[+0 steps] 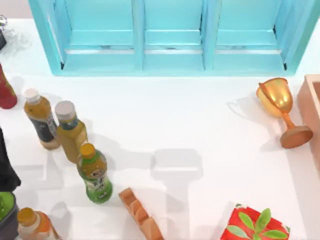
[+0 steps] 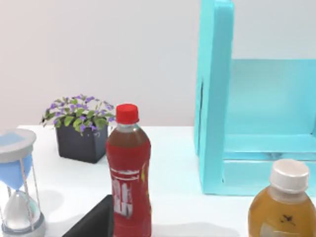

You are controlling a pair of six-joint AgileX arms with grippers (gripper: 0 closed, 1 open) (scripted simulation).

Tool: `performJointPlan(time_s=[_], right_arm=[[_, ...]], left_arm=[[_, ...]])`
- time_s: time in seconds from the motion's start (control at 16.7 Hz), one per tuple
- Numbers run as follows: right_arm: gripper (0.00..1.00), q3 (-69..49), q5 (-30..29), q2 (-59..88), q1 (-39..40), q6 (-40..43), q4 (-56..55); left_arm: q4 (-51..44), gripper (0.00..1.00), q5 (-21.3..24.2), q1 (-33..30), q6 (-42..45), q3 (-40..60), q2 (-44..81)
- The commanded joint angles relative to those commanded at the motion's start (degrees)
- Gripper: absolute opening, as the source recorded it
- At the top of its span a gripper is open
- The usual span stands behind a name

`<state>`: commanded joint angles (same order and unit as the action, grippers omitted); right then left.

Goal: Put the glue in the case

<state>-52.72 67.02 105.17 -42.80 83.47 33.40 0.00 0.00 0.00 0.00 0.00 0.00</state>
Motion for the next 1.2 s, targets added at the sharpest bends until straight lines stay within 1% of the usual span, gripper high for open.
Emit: performJointPlan(time_s=[0.12, 0.9, 0.96, 1.2], right_arm=[[0.0, 0.0, 0.0, 0.0, 0.0, 0.0, 0.0], [0.98, 0.0, 0.0, 0.0, 0.0, 0.0, 0.0], [1.0, 0.0, 0.0, 0.0, 0.0, 0.0, 0.0], [1.0, 0.0, 0.0, 0.0, 0.0, 0.0, 0.0]], left_arm=[[0.0, 1.0, 0.0, 0.0, 0.0, 0.0, 0.0], [0.0, 1.0, 0.0, 0.0, 0.0, 0.0, 0.0], [0.0, 1.0, 0.0, 0.0, 0.0, 0.0, 0.0], [0.0, 1.0, 0.0, 0.0, 0.0, 0.0, 0.0]])
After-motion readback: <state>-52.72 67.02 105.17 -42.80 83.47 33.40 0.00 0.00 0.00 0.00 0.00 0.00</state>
